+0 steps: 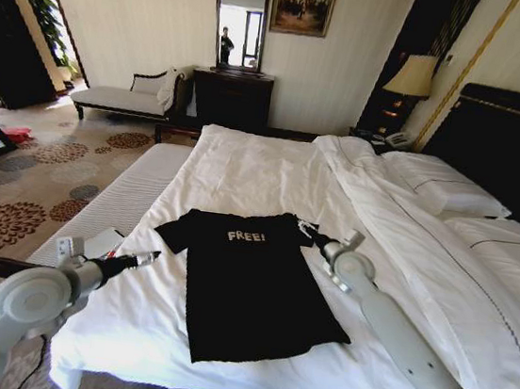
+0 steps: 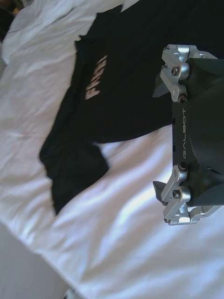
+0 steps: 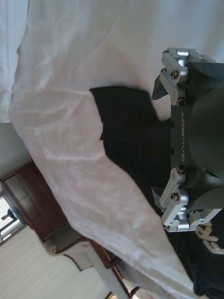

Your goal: Fold the clothes on the bed.

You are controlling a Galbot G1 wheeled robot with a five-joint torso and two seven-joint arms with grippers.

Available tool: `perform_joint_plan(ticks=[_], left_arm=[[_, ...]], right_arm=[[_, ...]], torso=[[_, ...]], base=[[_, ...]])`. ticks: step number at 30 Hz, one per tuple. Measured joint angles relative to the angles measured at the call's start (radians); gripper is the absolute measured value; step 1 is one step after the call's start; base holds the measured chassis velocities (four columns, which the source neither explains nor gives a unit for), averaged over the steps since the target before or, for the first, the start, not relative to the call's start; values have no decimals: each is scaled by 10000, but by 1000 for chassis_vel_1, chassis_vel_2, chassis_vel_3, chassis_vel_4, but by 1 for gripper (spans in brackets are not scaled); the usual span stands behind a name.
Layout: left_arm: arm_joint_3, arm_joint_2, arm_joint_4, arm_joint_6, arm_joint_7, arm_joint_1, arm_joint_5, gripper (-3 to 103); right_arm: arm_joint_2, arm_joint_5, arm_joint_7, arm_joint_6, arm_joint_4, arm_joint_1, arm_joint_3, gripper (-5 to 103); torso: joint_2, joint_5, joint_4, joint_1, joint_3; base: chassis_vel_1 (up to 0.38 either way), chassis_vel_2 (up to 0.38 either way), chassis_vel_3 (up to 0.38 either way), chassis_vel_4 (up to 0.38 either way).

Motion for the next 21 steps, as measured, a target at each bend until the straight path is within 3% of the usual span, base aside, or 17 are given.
perform_joint_plan(ticks=[2, 4, 7, 16, 21], left_arm=[[1100, -125, 4, 0, -42, -17, 353, 100], [2228, -81, 286, 51, 22, -59, 1356, 100], [2898, 47, 550, 51, 61, -84, 1726, 100], [4657, -171, 1062, 27, 797, -574, 1780, 100], [5346, -209, 1393, -606, 1672, -833, 2355, 101]], right_arm=[[-10, -23, 441, -28, 163, -439, 192, 100], [-4, 64, 976, -52, 297, -886, 389, 100], [-9, 120, 1293, -83, 396, -1222, 506, 100], [129, -246, 1507, -69, 309, -1752, 727, 100], [183, -284, 1615, -68, 278, -1615, 648, 100]], torso=[[0, -1, 2, 1, 1], [-1, 0, 1, 2, 3], [-2, 1, 0, 5, 4], [-1, -2, 0, 3, 3], [-3, -1, 2, 5, 5]], base=[[0, 0, 0, 0], [0, 0, 0, 0], [0, 0, 0, 0], [0, 0, 0, 0], [0, 0, 0, 0]])
